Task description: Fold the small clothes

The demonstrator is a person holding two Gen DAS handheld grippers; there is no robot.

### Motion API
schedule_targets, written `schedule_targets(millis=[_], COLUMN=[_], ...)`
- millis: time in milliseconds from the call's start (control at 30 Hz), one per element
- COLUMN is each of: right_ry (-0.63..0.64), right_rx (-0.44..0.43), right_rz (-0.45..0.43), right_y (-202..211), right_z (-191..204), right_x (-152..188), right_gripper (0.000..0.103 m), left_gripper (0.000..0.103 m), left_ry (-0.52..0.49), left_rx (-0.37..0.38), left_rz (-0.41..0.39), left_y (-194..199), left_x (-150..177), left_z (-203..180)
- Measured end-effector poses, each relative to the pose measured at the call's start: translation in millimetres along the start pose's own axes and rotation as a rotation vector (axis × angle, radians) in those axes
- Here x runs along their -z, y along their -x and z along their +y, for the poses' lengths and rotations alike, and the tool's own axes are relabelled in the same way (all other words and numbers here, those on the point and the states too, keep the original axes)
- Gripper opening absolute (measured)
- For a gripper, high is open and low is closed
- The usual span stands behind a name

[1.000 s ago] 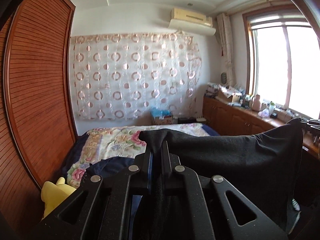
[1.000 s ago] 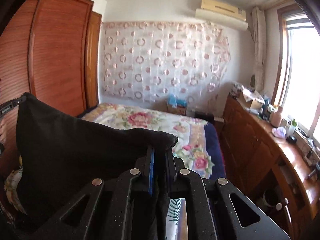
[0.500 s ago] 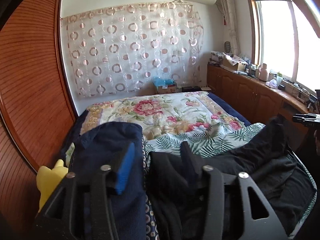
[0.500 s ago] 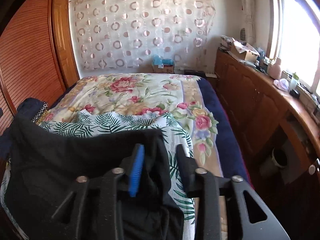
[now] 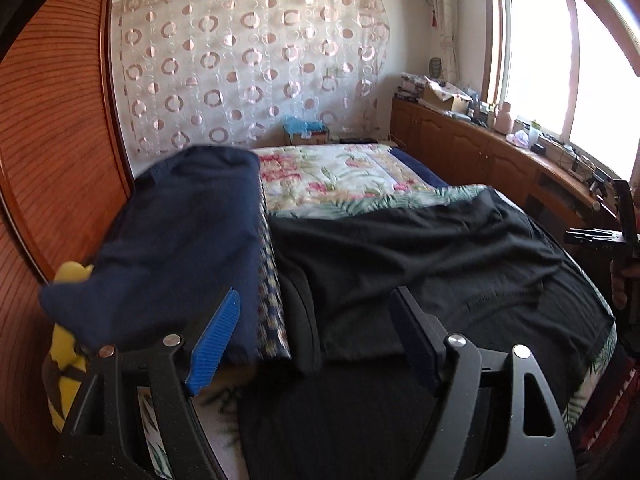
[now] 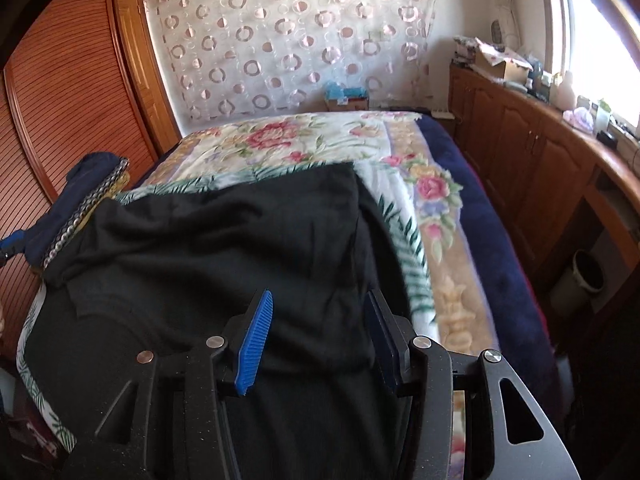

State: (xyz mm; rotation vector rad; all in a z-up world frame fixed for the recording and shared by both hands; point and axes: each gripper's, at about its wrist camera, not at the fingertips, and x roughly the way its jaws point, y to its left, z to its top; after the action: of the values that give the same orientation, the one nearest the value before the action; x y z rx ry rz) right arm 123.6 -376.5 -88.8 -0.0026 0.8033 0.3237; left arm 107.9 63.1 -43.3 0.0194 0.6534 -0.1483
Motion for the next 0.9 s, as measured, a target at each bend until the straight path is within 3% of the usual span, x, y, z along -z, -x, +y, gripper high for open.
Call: schedule_targets(millis=[433,733,900], right_ry=[0.001,-0.029,-0.048], right_rx=[0.028,0.058,0.024], right_rz=[0.085,0.069,0.084], right_y=[-32.1,-32.9,-38.1], right_z=[-12.3,-15.7,-19.3], right_x=[0.3,-1.5,-6.0], right_gripper=[0.05,0.05,0.05], left_gripper=[0.078,0.078,0.078], left_ry=[0.006,-0.017,-0.025], left_rx=[0.039,0.01,0.008], left_rz=[0.137,0.228,0.248], left_y=[-36.2,-56.8,-61.7], left_x=[36.3,49.4,53.0], left_z=[-8.5,-11.3,-13.0])
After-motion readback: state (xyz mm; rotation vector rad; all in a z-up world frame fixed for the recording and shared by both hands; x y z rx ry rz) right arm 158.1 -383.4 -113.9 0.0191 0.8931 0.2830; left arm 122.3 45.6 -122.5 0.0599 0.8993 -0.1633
